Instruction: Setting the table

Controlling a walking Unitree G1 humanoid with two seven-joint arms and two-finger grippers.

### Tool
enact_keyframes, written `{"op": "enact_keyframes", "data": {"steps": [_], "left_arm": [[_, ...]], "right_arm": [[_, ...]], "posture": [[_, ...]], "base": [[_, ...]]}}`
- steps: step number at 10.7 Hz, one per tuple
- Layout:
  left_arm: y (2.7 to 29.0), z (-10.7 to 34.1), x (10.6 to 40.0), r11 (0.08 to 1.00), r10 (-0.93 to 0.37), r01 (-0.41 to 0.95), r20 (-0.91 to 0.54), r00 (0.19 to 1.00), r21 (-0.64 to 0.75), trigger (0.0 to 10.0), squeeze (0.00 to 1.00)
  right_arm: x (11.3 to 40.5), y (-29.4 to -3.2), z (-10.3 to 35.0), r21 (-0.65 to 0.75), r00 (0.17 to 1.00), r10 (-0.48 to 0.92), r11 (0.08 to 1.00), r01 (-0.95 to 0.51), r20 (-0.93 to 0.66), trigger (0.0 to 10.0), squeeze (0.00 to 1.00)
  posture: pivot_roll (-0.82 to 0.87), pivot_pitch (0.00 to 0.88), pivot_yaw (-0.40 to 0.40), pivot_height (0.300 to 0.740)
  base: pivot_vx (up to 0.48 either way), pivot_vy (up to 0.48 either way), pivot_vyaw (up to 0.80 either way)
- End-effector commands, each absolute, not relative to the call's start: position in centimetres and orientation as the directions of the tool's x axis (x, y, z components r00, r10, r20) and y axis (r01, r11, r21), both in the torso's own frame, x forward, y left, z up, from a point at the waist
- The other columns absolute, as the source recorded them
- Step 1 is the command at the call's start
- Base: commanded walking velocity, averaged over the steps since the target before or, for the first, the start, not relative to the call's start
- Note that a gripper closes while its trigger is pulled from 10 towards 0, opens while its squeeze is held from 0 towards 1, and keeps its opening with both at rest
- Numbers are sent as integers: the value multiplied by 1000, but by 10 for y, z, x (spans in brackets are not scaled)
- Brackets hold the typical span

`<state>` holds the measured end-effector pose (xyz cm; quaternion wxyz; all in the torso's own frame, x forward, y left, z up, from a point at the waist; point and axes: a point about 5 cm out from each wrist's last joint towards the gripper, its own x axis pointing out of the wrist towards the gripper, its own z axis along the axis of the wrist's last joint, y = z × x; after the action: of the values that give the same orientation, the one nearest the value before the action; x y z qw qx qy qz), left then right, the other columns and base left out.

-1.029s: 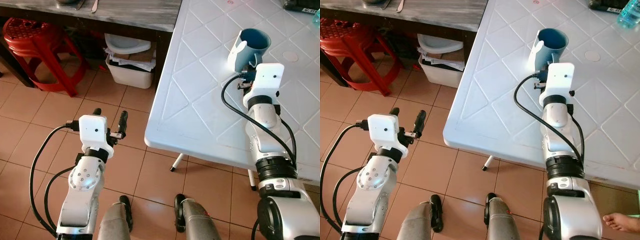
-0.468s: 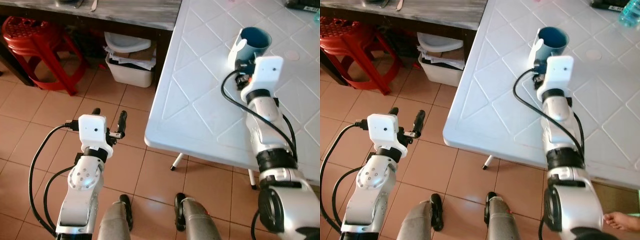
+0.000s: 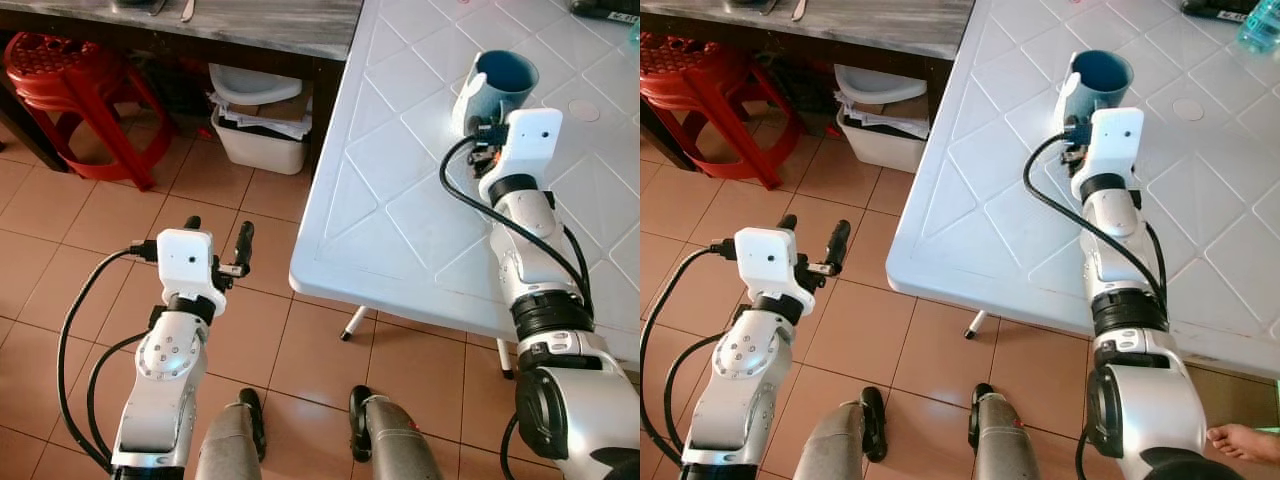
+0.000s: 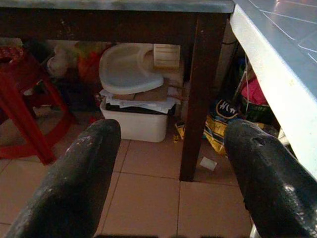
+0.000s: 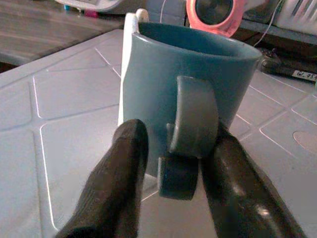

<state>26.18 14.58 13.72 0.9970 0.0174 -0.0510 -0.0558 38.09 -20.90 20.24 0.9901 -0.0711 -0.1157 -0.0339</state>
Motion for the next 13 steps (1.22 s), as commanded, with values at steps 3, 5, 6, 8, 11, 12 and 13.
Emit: {"op": "enact_keyframes", "data": {"steps": [3,5,6,8,11,12,13], "left_arm": [[148,138,261,994,-99,95,97,990,45,10000,0],[148,138,261,995,-97,93,97,991,44,10000,0],[148,138,261,995,-92,88,98,991,42,10000,0],[151,137,265,999,-50,48,99,994,14,10000,0],[159,134,274,999,39,-36,80,996,-37,10000,0],[159,136,275,999,37,-34,87,996,-37,10000,0],[160,135,276,998,43,-40,85,995,-41,10000,0]], "right_arm": [[380,-212,204,-126,967,-54,988,88,247,0,0],[381,-212,204,-124,967,-60,988,93,247,0,0],[381,-212,204,-133,968,-56,987,91,245,0,0],[379,-212,203,-153,968,-41,985,81,249,0,0],[366,-192,206,-207,953,69,978,-7,295,4275,0],[360,-188,203,-191,953,79,981,-23,293,10000,0],[355,-186,200,-185,953,82,982,-28,293,10000,0]], "posture": [[8,319,15,740],[9,317,12,740],[8,314,12,740],[-3,287,6,740],[-24,239,-7,740],[-24,239,-7,740],[-28,228,-10,740]], "base": [[0,0,0],[0,0,0],[0,0,0],[0,0,0],[0,0,0],[0,480,0],[0,480,0]]}}
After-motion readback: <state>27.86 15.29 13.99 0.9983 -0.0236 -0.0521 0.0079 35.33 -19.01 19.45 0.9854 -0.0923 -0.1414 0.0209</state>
